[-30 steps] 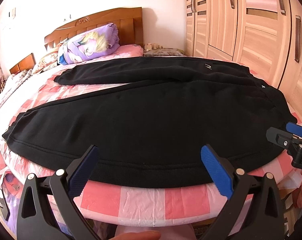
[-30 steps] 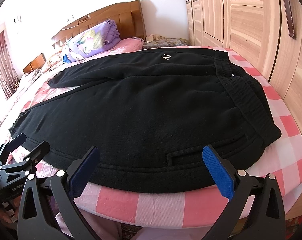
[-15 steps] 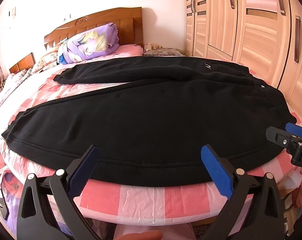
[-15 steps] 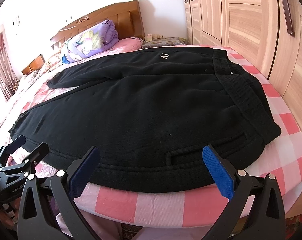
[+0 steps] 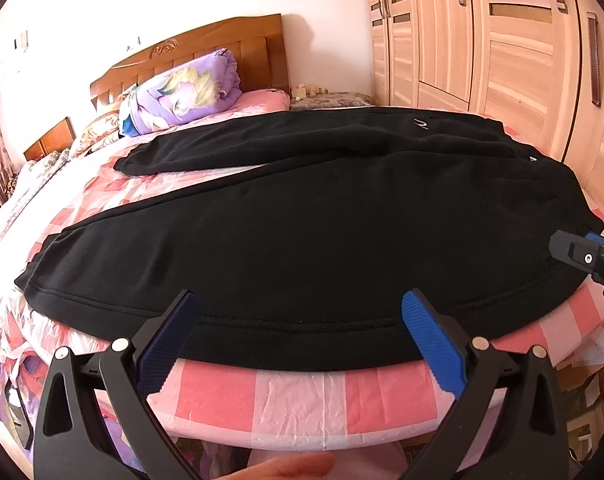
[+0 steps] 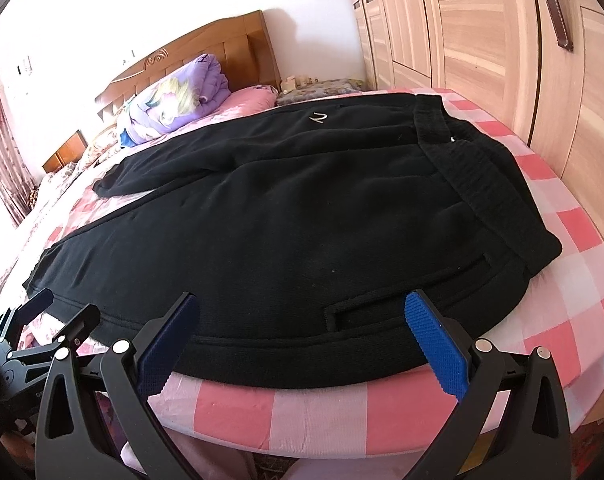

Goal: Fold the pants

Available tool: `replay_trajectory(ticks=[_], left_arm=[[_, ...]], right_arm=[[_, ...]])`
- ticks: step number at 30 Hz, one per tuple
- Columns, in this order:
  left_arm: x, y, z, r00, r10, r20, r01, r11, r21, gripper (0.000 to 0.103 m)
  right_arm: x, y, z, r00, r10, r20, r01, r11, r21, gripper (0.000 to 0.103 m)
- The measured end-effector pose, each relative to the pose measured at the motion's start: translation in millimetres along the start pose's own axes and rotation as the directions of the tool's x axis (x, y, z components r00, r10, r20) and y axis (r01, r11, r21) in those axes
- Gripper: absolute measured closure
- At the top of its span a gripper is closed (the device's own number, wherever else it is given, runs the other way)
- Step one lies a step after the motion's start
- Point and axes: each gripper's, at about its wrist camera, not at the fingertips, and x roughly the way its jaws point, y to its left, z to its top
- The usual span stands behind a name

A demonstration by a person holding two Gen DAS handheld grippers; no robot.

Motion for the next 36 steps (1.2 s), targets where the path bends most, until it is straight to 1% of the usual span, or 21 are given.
replay_trajectory(ticks=[2,4,9,12,15,17,19,21,22,23,24,25,26,27,28,30,31,33,34,35,36], left_arm=[[3.6,2.1,0.6,1.0,-0.004,-0.026,0.004,1.0,0.004,0.001],[5.3,4.2,1.6,0.999,-0.014,-0.029,0.014,1.0,0.007,0.001],[5.2,15.6,10.0,0.999,-0.038,0.005,0.038,0.999,-0.037,0.001],[7.7,15.7,23.0,0.999,-0.035,0.024,0.035,0.999,-0.021,0.001],[13.4,13.2,46.3,0.998,-0.03,0.061,0.029,1.0,0.012,0.001],[18.1,12.1,62.0,0.995,-0.038,0.09,0.037,0.999,0.008,0.001],[25.6,11.1,82.1,0.991,-0.042,0.123,0.042,0.999,0.004,0.001],[36.6,8.3,103.0,0.99,-0.06,0.129,0.057,0.998,0.029,0.001],[41.3,6.3,111.0,0.99,-0.069,0.126,0.064,0.997,0.04,0.001],[48.1,5.4,120.6,0.989,-0.081,0.12,0.076,0.996,0.048,0.001],[55.0,4.9,129.3,0.99,-0.092,0.111,0.088,0.995,0.044,0.001],[67.0,5.0,140.7,0.99,-0.116,0.078,0.114,0.993,0.035,0.001],[76.5,4.9,148.6,0.988,-0.146,0.044,0.145,0.989,0.038,0.001],[86.4,4.9,157.6,0.984,-0.179,0.015,0.178,0.983,0.042,0.001],[98.2,6.6,169.8,0.98,-0.197,0.005,0.197,0.98,0.026,0.001],[114.6,10.4,184.4,0.978,-0.207,-0.009,0.207,0.978,0.006,0.001],[126.7,9.4,196.3,0.978,-0.208,-0.024,0.208,0.978,0.011,0.001],[149.0,7.3,215.5,0.985,-0.167,-0.041,0.168,0.985,0.03,0.001],[165.0,5.4,227.4,0.989,-0.134,-0.058,0.137,0.99,0.042,0.001],[179.6,4.2,237.2,0.99,-0.121,-0.077,0.124,0.991,0.047,0.001],[197.8,4.6,248.2,0.987,-0.128,-0.099,0.133,0.99,0.043,0.001]], right_arm=[[-1.1,1.3,0.3,1.0,-0.001,0.01,0.001,1.0,-0.012,0.004],[-1.5,2.5,1.5,1.0,0.006,0.017,-0.005,1.0,-0.019,0.004],[0.3,5.8,11.4,0.999,0.019,0.03,-0.018,0.999,-0.047,0.004],[2.3,8.1,25.8,0.998,0.038,0.043,-0.036,0.998,-0.056,0.004],[5.3,10.0,51.3,0.997,0.046,0.066,-0.041,0.995,-0.088,0.004],[10.1,9.4,71.6,0.995,0.052,0.08,-0.043,0.993,-0.108,0.004],[17.7,6.8,95.2,0.991,0.09,0.098,-0.078,0.99,-0.116,0.004],[25.9,4.0,115.1,0.984,0.148,0.098,-0.135,0.982,-0.129,0.004],[34.5,2.7,128.0,0.977,0.192,0.091,-0.177,0.973,-0.147,0.004],[41.4,3.1,135.4,0.973,0.218,0.079,-0.203,0.966,-0.16,0.004],[52.6,3.6,145.9,0.973,0.228,0.046,-0.216,0.96,-0.179,0.004],[64.5,2.5,155.3,0.979,0.203,0.007,-0.198,0.961,-0.194,0.004],[78.1,0.0,170.1,0.988,0.155,-0.006,-0.153,0.966,-0.21,0.004],[85.3,-2.6,182.3,0.99,0.143,0.006,-0.138,0.965,-0.221,0.004],[96.4,-7.3,201.0,0.99,0.138,0.024,-0.129,0.964,-0.233,0.004],[117.5,-14.2,227.5,0.995,0.098,0.021,-0.091,0.97,-0.226,0.004],[137.5,-17.4,246.4,0.997,0.075,-0.008,-0.075,0.971,-0.226,0.004],[169.1,-18.1,266.3,0.996,0.076,-0.046,-0.086,0.96,-0.266,0.004],[193.1,-16.6,278.7,0.994,0.074,-0.08,-0.095,0.948,-0.305,0.004],[207.9,-15.8,284.0,0.99,0.082,-0.112,-0.114,0.938,-0.327,0.004],[226.4,-14.9,292.0,0.984,0.092,-0.149,-0.14,0.926,-0.352,0.004]])
